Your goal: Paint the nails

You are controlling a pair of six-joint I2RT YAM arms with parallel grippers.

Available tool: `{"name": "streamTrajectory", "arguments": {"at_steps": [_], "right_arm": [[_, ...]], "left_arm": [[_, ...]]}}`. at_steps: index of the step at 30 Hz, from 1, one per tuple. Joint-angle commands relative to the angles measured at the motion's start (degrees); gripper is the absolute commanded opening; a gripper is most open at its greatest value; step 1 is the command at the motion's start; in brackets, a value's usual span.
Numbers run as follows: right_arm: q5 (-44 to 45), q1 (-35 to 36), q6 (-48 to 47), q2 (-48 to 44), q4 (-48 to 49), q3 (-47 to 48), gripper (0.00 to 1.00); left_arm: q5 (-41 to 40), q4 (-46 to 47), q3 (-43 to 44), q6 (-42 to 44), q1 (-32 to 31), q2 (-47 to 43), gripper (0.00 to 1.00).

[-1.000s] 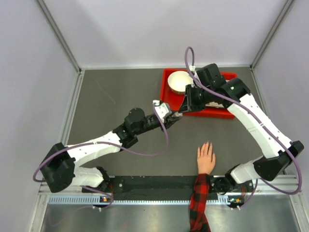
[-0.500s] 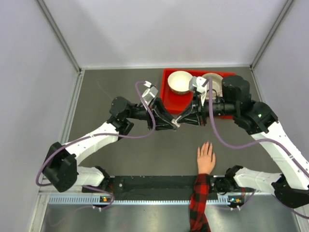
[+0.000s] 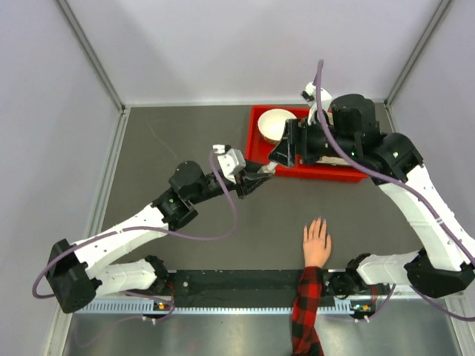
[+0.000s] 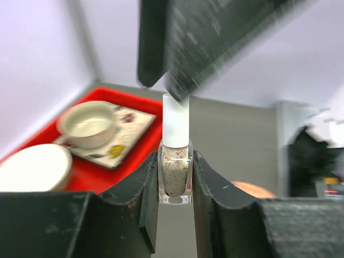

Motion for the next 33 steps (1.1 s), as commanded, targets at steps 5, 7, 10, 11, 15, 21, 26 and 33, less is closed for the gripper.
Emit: {"name": "streamTrajectory", "arguments": {"at_steps": [5, 7, 10, 11, 15, 21, 26, 33], "right_arm": [[8.88, 2.69, 23.68, 9.33, -11.41, 9.09, 0.66], [10.73, 2.87, 26.13, 9.07, -12.1, 8.48, 0.63], [17.57, 3.66, 27.54, 8.28, -13.69, 7.61, 0.64], [18.99, 4.27, 27.64, 7.49, -11.78, 5.94, 0.64], [17.96, 4.46, 30.0, 4.23, -2.72, -2.76, 0.63], [18.12, 4.46, 32.29, 5.37, 0.1, -1.9, 0.55], [17.51, 4.37, 33.09, 6.86, 0.2, 0.3, 0.55], [16.8, 4.45, 33.97, 8.01, 0.9, 0.92, 0.43]], "left_arm": [[-25.75, 5.28, -3.84, 23.65, -6.48, 3.84, 0.0], [-29.7, 6.96, -4.89, 24.97, -7.18, 4.1, 0.0], [-33.22, 9.86, -5.6, 25.59, -7.97, 4.63, 0.0], [-34.01, 10.57, -6.03, 25.07, -8.23, 4.63, 0.0], [-34.9, 13.03, -6.04, 21.2, -8.32, 5.42, 0.0], [-33.93, 14.44, -7.27, 19.26, -8.33, 4.63, 0.0], [-33.05, 14.09, -7.71, 19.09, -8.33, 3.93, 0.0], [-32.87, 14.44, -7.53, 18.47, -8.41, 3.66, 0.0]]}}
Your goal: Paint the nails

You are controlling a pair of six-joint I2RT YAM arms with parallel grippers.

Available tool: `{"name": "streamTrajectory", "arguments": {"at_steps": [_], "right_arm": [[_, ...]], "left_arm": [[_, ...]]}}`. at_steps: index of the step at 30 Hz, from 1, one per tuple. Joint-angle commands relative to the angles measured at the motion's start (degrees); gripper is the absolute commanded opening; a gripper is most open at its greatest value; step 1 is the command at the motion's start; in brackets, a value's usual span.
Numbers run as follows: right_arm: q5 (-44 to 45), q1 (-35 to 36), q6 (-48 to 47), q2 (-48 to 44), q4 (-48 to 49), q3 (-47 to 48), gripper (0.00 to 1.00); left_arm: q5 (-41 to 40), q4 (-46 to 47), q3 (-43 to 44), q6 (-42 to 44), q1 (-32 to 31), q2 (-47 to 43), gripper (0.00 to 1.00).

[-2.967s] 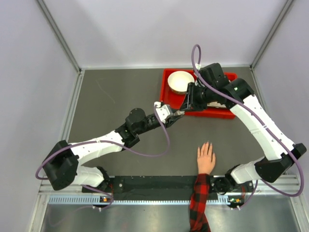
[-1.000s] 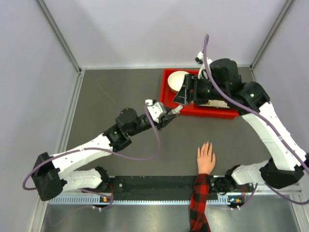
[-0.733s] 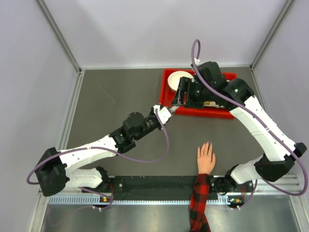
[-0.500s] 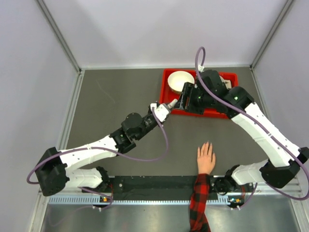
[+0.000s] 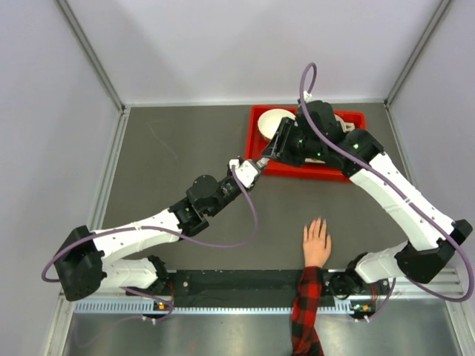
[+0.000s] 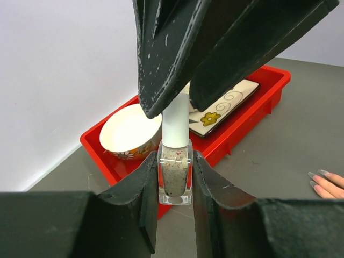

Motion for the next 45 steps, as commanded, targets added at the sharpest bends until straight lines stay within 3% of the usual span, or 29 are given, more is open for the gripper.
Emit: {"name": "streamTrajectory", "arguments": {"at_steps": [1, 5, 15, 21, 25, 30, 32, 33, 36, 37, 39, 41, 43, 44, 45], "right_arm": [[0.59, 0.59, 1.05, 0.25, 1.8, 2.36, 0.42], [-0.29, 0.67, 1.49, 0.95, 2.5, 1.92, 0.31], [-1.17, 0.67, 1.14, 1.92, 2.23, 1.92, 0.36], [-1.25, 0.59, 0.7, 2.54, 2.06, 1.92, 0.31], [-1.34, 0.67, 0.17, 2.62, 2.32, 1.48, 0.17], [-1.43, 0.67, -1.49, 2.62, 1.88, 1.04, 0.15], [-1.43, 0.67, -2.98, 2.19, 2.75, 0.52, 0.01], [-2.82, 0.67, -6.21, 1.84, 3.28, 0.17, 0.0], [-4.15, 0.67, -16.21, -0.18, 6.09, -1.5, 0.0], [-7.81, 0.59, -19.66, -2.01, 7.93, -2.29, 0.0], [-12.31, 0.59, -28.46, -6.06, 17.22, -8.07, 0.0], [-22.14, 0.67, -36.51, -12.82, 23.74, -14.74, 0.0], [-30.29, 0.59, -40.94, -16.87, 28.85, -17.75, 0.0], [-32.52, 0.67, -43.49, -19.85, 29.82, -19.94, 0.0], [-35.15, 0.67, -47.08, -21.27, 30.96, -20.75, 0.0]], "left_arm": [[0.33, 4.87, 0.12, -1.22, -0.41, -1.6, 0.0], [0.33, 5.04, 0.12, -1.4, -0.41, -1.96, 0.0], [0.5, 5.04, 0.47, -1.14, -0.5, -1.78, 0.0], [0.86, 4.96, 0.64, -1.22, -0.5, -1.96, 0.0], [0.5, 4.52, 0.47, -1.57, -0.5, -2.31, 0.0], [0.41, 3.81, 1.0, -2.98, -0.41, -3.1, 0.0], [0.06, 3.38, 1.69, -5.86, -0.33, -3.54, 0.0], [0.93, 2.07, 2.4, -7.01, -0.15, -3.8, 0.0], [13.38, -4.87, 5.56, -15.08, 3.27, -5.2, 0.0], [23.51, -5.76, 5.83, -17.98, 6.24, -5.73, 0.0], [34.11, -4.98, 6.27, -27.73, 9.94, -6.0, 0.0], [50.93, 2.28, 5.57, -39.73, 15.39, -4.69, 0.0], [59.79, 9.23, 4.87, -48.11, 18.55, -3.72, 0.0], [66.61, 21.53, 3.99, -58.51, 19.35, -2.15, 0.0], [68.77, 28.09, 3.72, -64.44, 19.88, -1.26, 0.0]]}}
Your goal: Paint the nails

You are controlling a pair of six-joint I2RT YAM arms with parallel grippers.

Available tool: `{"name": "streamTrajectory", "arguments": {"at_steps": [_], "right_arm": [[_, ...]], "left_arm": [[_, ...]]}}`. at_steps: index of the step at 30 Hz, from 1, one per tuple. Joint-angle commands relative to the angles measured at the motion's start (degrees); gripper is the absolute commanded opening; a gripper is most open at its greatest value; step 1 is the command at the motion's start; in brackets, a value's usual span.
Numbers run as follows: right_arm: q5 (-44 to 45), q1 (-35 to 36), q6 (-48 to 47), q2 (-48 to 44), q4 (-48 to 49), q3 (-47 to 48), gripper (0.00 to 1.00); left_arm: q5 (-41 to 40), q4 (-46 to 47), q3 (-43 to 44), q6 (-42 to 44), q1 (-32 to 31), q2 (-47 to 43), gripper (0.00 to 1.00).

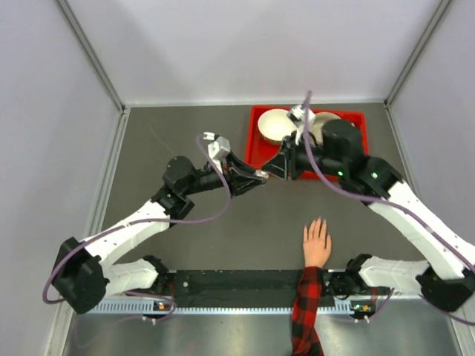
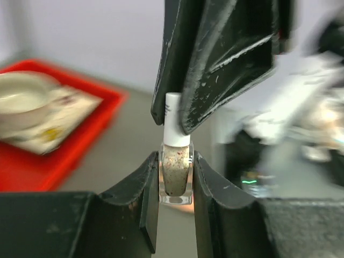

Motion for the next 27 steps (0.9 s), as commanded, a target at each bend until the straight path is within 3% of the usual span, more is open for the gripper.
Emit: {"name": "streamTrajectory", "arguments": {"at_steps": [1, 2, 3, 4, 5, 6, 10, 11, 12, 13, 14, 15, 16, 17, 20, 25, 27], "right_arm": [[-23.07, 0.72, -19.46, -10.06, 11.45, -4.69, 0.0], [-24.95, 0.63, -20.52, -11.12, 11.98, -5.22, 0.0], [-26.36, 0.72, -21.05, -10.95, 12.16, -4.87, 0.0], [-30.12, 0.72, -21.23, -10.52, 10.07, -4.09, 0.0], [-31.72, 0.72, -23.93, -9.73, 8.75, -1.73, 0.0], [-33.04, 0.72, -24.13, -8.85, 7.6, -0.84, 0.0], [-34.82, 0.72, -23.52, -9.55, 8.29, -0.21, 0.0], [-33.51, 0.72, -23.52, -9.63, 6.9, 0.57, 0.0], [-32.36, 0.72, -23.26, -9.9, 6.37, 0.93, 0.11], [-29.57, 0.72, -22.73, -10.16, 6.01, 1.19, 0.26], [-26.58, 0.63, -19.07, -10.42, 6.44, 1.28, 0.41], [-23.59, 0.63, -17.47, -10.6, 6.36, 1.28, 0.58], [-17.91, 0.72, -16.15, -10.08, 5.67, 1.63, 0.65], [-13.85, 0.72, -12.48, -9.64, 3.31, 3.2, 0.69], [-1.27, 0.72, -4.41, -6.57, -0.48, 6.8, 0.75], [13.85, 0.63, 6.97, -1.91, -9.71, 13.22, 0.79], [14.4, 0.72, 10.74, -0.15, -10.42, 15.34, 0.79]], "left_arm": [[27.1, 38.13, 1.51, -35.89, 4.17, 3.15, 0.0], [29.12, 51.0, 3.25, -48.04, 4.0, 6.39, 0.0], [31.14, 59.57, 4.66, -54.95, 3.83, 8.42, 0.0], [32.21, 65.92, 6.16, -62.15, 3.48, 10.53, 0.0], [33.44, 65.9, 10.0, -67.62, 2.86, 12.9, 0.0], [36.58, 65.81, 11.26, -68.11, 1.9, 13.45, 0.0], [35.47, 61.79, 13.2, -65.49, 0.57, 12.14, 0.0], [35.12, 59.16, 13.38, -60.08, 0.57, 11.7, 0.0], [34.86, 55.65, 13.38, -56.03, 0.66, 10.82, 0.0], [31.29, 41.69, 12.86, -50.42, 0.83, 7.42, 0.0], [27.68, 31.98, 11.55, -33.31, 0.92, 4.95, 0.0], [23.91, 17.88, 11.62, -22.52, 0.66, 2.23, 0.0], [12.04, -4.02, 13.62, -2.23, -1.78, -1.63, 0.0], [5.13, -11.63, 14.34, 4.59, -3.45, -2.71, 0.0], [-12.37, -14.44, 12.42, 15.98, -6.98, -4.04, 0.0], [-26.12, -4.07, 4.6, 25.54, -10.93, -5.45, 0.0], [-30.78, -2.76, 3.98, 28.46, -12.52, -4.48, 0.0]]}}
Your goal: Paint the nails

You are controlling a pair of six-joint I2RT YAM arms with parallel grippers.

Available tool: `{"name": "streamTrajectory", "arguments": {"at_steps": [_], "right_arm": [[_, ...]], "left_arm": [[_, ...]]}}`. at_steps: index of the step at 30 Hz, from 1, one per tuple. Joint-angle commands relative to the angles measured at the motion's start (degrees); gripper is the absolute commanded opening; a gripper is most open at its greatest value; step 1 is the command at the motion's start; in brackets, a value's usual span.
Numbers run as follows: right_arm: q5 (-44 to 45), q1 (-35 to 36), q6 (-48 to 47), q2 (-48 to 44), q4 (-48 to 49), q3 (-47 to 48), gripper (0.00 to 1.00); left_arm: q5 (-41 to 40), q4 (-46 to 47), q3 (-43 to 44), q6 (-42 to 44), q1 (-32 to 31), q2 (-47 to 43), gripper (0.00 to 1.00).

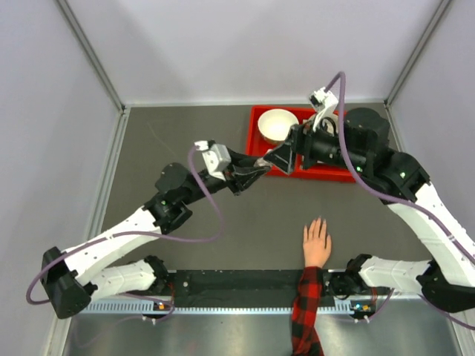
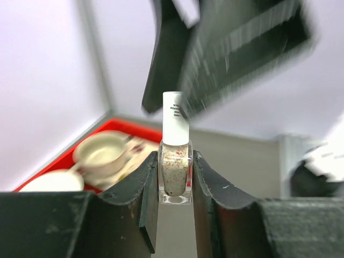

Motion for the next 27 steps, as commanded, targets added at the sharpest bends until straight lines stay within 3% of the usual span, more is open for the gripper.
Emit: {"name": "streamTrajectory", "arguments": {"at_steps": [1, 6, 12, 20, 24, 27], "right_arm": [[12.59, 0.3, 12.61, 3.02, -4.77, 5.2, 0.78], [16.08, 0.3, 19.12, 8.28, -9.76, 8.45, 0.62], [19.97, 1.8, 21.84, 9.79, -10.3, 8.72, 0.52], [17.43, 1.97, 23.52, 11.11, -7.05, 6.79, 0.47], [16.55, 1.97, 23.96, 11.38, -6.43, 6.79, 0.35], [15.76, 1.97, 24.66, 11.82, -6.08, 6.43, 0.34]], "left_arm": [[-17.31, 1.21, -3.12, 17.34, -3.52, 2.4, 0.0], [-29.68, 8.67, -5.15, 21.93, -7.21, 4.17, 0.0], [-30.07, 10.53, -5.77, 20.53, -7.39, 5.4, 0.0], [-29.27, 10.36, -5.06, 19.3, -7.39, 6.37, 0.0], [-29.36, 10.18, -4.8, 19.3, -7.39, 6.89, 0.0], [-29.36, 10.18, -4.71, 18.86, -7.48, 6.98, 0.0]]}}
